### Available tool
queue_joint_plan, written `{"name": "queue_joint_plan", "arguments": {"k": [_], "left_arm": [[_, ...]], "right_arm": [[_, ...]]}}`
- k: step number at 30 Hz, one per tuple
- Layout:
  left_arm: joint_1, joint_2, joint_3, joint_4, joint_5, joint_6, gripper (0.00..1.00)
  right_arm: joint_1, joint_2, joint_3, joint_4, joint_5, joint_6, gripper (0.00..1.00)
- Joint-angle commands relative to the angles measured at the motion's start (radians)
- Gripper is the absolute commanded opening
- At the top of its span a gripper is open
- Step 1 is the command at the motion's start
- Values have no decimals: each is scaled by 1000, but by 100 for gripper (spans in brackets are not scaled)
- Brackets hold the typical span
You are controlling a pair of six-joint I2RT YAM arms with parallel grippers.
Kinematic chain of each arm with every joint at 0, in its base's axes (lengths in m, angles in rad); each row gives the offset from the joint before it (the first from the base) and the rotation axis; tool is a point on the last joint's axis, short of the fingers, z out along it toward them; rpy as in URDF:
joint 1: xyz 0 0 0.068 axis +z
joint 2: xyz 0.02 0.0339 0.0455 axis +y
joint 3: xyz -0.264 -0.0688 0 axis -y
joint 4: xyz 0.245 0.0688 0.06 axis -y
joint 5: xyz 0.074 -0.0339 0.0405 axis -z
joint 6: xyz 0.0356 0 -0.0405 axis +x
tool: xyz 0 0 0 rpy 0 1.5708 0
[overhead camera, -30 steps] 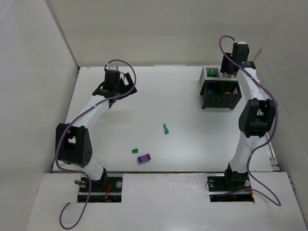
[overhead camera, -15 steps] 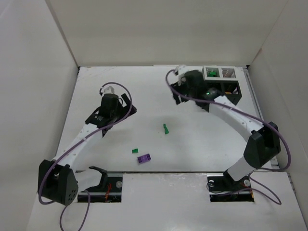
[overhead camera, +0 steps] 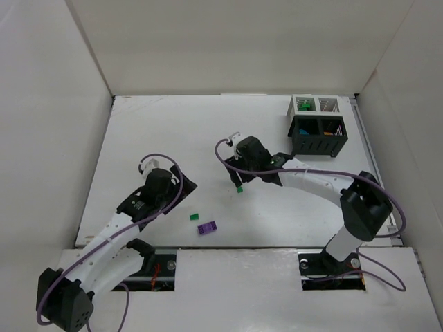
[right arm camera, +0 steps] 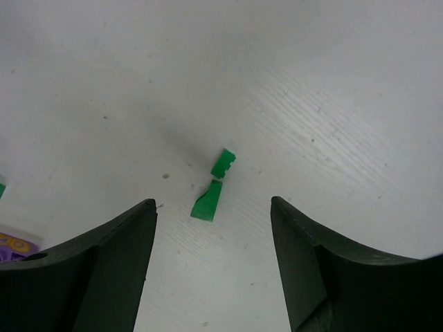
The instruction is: Sort the legos into containers by color
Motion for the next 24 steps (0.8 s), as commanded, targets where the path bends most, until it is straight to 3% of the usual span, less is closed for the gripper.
{"name": "queue_joint_plan", "arguments": {"k": [1, 3, 5, 15, 24], "left_arm": [[-32, 13, -5, -34, -48, -59, 100], [-46, 43, 19, -45, -58, -59, 100], [-59, 87, 39, -75, -82, -59, 100], [-69, 130, 90, -42, -105, -16, 100], [-69, 182, 129, -65, -124, 2, 100]], "right_arm": [[25, 44, -27, 29, 3, 74, 71], [35, 64, -27, 38, 15, 89, 70], [35, 99, -27, 38, 32, 111, 63], [35, 161, -36, 29, 81, 140, 58], [35, 193, -36, 38, 61, 149, 26]]}}
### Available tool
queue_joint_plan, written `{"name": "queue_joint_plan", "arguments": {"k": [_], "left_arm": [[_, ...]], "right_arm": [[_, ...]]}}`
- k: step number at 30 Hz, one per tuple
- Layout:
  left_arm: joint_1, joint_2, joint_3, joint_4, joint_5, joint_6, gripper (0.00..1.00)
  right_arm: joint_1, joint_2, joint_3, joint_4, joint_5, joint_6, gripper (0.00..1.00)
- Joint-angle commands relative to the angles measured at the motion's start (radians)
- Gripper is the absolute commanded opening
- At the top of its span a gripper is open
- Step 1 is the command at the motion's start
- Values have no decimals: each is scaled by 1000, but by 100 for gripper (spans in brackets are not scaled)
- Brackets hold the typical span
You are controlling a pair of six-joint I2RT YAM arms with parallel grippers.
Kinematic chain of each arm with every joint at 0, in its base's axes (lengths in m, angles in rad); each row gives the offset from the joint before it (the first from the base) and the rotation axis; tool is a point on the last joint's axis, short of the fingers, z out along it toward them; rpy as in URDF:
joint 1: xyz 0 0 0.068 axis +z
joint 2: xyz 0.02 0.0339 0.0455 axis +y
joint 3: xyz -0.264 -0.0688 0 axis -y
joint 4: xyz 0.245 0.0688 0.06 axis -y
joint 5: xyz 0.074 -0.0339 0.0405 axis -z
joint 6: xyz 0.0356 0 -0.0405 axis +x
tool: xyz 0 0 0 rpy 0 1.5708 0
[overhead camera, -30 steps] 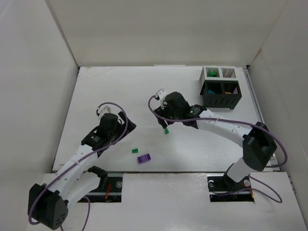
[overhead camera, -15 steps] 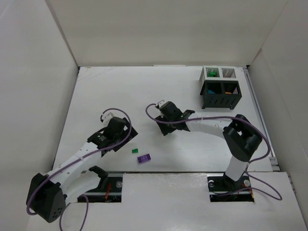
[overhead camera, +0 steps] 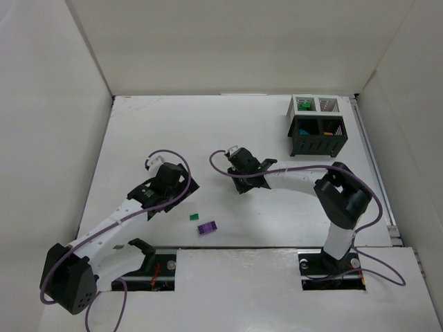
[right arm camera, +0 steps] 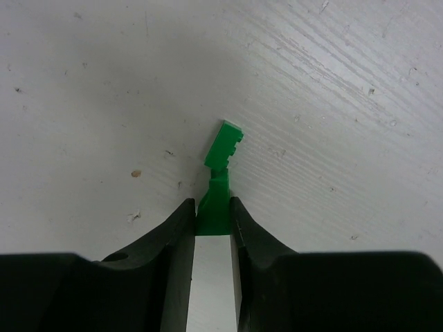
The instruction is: Sort the legos into containers by color
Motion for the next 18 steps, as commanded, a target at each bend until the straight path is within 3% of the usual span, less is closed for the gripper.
{"name": "queue_joint_plan", "arguments": {"k": [1, 5, 9, 18], "left_arm": [[-6, 7, 52, -13, -28, 17, 100], [-6, 16, 70, -13, -28, 28, 100], [-6, 25, 70, -13, -19, 62, 100], [-6, 71, 61, -2, 13, 94, 100]], "right_arm": [[6, -7, -2, 37, 1, 14, 25], [6, -54, -2, 28, 1, 3, 16], [-57, -144, 7, 28, -30, -40, 15], [-447, -191, 273, 3, -33, -121, 14]]}}
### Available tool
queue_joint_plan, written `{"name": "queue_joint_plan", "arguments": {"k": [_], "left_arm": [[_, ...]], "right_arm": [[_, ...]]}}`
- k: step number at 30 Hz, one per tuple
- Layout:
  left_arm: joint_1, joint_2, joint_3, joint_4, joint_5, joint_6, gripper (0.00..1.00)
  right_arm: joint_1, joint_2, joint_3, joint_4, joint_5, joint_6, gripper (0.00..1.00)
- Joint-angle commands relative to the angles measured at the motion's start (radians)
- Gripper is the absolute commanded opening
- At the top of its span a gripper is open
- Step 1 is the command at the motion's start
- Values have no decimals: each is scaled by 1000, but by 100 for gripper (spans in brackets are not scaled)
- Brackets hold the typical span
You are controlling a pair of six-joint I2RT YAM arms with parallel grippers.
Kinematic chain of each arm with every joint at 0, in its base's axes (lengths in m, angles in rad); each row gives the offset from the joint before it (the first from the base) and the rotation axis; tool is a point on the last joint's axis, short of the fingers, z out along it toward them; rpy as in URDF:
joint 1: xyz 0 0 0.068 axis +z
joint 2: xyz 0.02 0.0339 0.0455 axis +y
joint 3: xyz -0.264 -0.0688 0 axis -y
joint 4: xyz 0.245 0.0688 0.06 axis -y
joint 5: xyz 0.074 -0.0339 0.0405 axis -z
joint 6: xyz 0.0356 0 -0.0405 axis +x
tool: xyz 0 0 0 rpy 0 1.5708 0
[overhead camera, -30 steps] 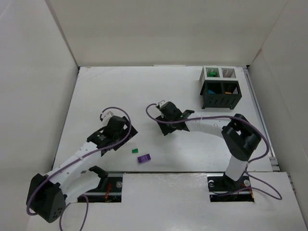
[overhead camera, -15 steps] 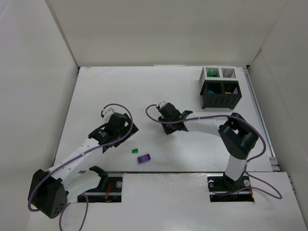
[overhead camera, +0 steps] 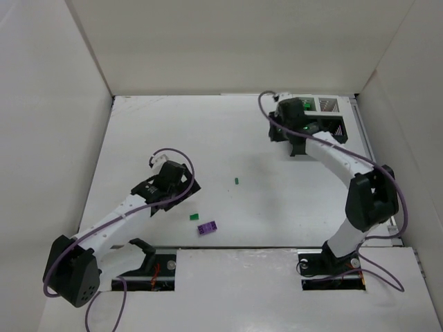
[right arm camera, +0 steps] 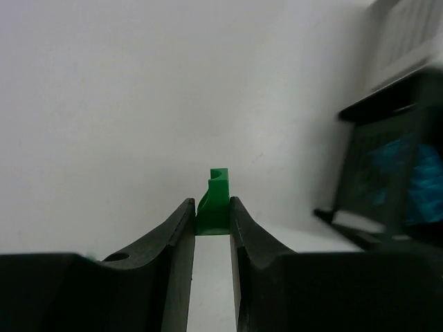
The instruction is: Sort the legos into containers by color
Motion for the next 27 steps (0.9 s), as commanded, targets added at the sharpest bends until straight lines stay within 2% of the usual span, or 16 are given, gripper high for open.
{"name": "queue_joint_plan", "arguments": {"k": [1, 7, 10, 15, 18, 22, 26, 27], "left_arm": [[-6, 29, 33, 2, 10, 44, 100], [-6, 83, 60, 23, 42, 120, 100], [-6, 112, 60, 23, 65, 140, 100], [-15, 135, 40, 23, 86, 140, 99], [-15, 144, 40, 23, 96, 140, 95], [-35, 163, 31, 23, 106, 150, 93], [-46, 172, 31, 3, 106, 150, 93], [-46, 172, 22, 3, 106, 150, 93]], "right_arm": [[-115, -27, 150, 7, 18, -42, 14], [-304, 108, 427, -54, 28, -80, 15], [-339, 220, 556, -113, 70, -80, 16], [-359, 356, 668, -122, 80, -90, 18], [-369, 395, 733, -159, 102, -80, 24], [-369, 395, 733, -159, 111, -62, 51], [-369, 357, 724, -159, 102, -62, 62], [-369, 341, 712, -159, 90, -62, 62]]}}
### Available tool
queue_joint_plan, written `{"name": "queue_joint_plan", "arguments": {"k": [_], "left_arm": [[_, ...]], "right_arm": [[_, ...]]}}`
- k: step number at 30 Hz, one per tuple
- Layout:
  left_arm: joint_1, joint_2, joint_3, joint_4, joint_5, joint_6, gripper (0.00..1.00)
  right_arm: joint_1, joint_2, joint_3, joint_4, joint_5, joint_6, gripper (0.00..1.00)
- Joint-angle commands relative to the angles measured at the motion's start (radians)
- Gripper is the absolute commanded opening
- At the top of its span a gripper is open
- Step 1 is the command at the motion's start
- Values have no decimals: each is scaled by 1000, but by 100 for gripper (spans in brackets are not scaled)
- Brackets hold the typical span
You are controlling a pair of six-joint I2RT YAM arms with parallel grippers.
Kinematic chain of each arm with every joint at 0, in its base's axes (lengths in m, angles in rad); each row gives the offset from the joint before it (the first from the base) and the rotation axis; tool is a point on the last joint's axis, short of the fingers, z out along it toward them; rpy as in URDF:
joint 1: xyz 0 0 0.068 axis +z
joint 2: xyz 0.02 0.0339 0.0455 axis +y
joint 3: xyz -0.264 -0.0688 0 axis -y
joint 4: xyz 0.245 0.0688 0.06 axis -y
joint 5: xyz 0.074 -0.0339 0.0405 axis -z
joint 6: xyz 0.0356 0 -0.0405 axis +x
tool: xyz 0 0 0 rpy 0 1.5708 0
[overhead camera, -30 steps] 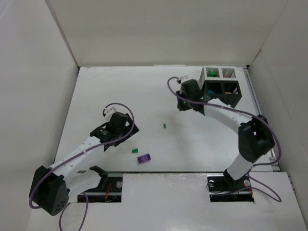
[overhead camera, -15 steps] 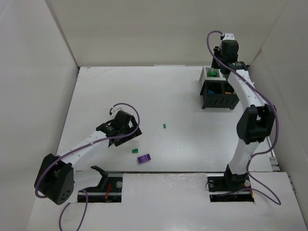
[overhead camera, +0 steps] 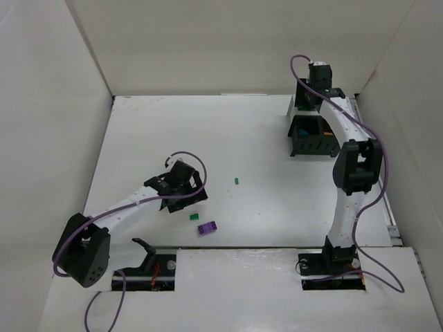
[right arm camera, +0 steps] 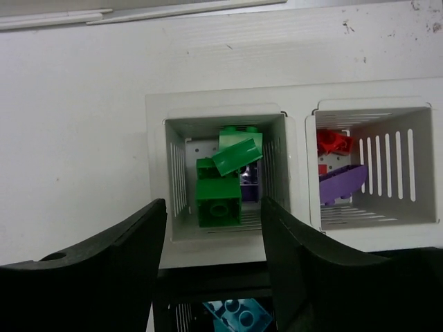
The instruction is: Sort the legos into containers by color
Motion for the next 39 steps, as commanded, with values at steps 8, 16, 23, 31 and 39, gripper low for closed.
{"name": "queue_joint_plan", "arguments": {"k": [8, 16, 23, 31, 39], "left_arm": [[-7, -2, -17, -17, 14, 4, 86], [-106, 17, -49, -69, 35, -48, 82], [-126, 81, -49, -98, -18, -106, 70], [-146, 104, -17, -141, -72, -147, 57], [-194, 123, -17, -172, -81, -157, 43]], "right_arm": [[-1, -358, -206, 131, -99, 5, 65], [-1, -491, -357, 141, -94, 27, 65], [8, -504, -413, 145, -120, 39, 65], [8, -524, -431, 145, -110, 39, 65], [8, -533, -442, 136, -81, 39, 65]]}}
